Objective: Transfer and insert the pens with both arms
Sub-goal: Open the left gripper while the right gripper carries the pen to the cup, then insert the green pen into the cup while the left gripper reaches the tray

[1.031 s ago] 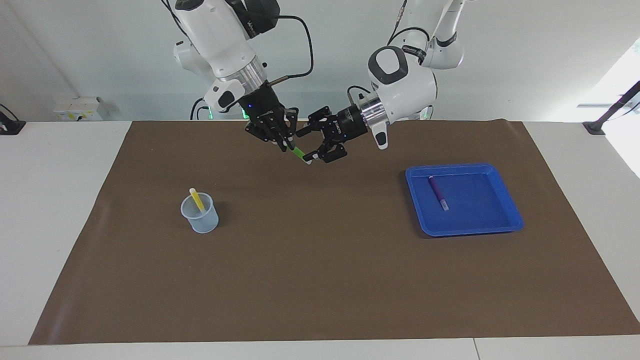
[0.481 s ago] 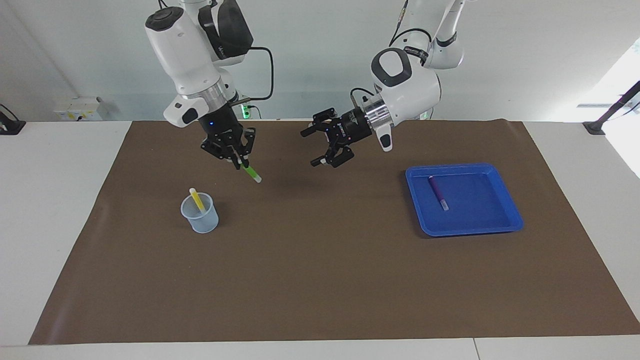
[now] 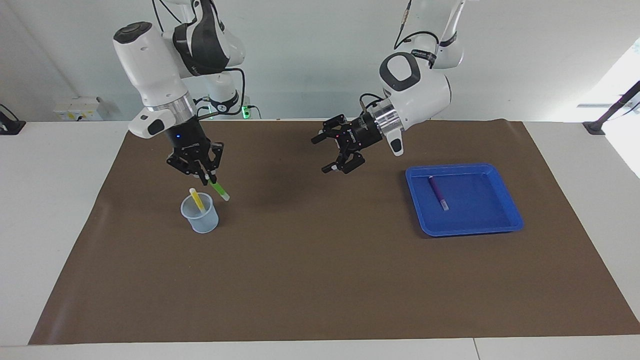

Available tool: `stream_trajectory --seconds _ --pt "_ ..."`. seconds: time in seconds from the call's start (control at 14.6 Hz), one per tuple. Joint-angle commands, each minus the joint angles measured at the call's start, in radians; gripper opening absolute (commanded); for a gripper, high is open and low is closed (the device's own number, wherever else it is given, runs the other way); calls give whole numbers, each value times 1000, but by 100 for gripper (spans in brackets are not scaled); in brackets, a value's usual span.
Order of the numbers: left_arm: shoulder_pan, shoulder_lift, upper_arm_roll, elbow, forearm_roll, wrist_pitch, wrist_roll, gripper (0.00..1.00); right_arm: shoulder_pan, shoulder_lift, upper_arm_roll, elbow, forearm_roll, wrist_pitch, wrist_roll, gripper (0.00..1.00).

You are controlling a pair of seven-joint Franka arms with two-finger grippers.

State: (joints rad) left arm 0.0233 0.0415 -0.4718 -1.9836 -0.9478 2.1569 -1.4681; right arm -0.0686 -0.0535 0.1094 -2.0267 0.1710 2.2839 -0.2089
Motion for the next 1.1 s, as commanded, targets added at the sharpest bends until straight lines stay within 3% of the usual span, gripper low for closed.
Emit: stream_trajectory --seconds 0.0,0.21,0.27,0.55,1.03 --pt "46 -19 1 -1 208 -78 9 100 -36 -29 15 -64 -19 28 -38 0" --pt "84 -17 2 -3 493 -118 29 100 -72 -40 15 -118 -19 72 -72 0" --pt "119 -20 2 -3 524 -143 75 100 -74 -37 15 -136 -19 115 -84 0" --pt "266 -28 4 -9 565 -244 495 100 -74 -9 16 -190 -22 239 -90 0" --pt "348 10 4 -58 829 -171 1213 100 -88 4 16 -282 -22 345 -145 0"
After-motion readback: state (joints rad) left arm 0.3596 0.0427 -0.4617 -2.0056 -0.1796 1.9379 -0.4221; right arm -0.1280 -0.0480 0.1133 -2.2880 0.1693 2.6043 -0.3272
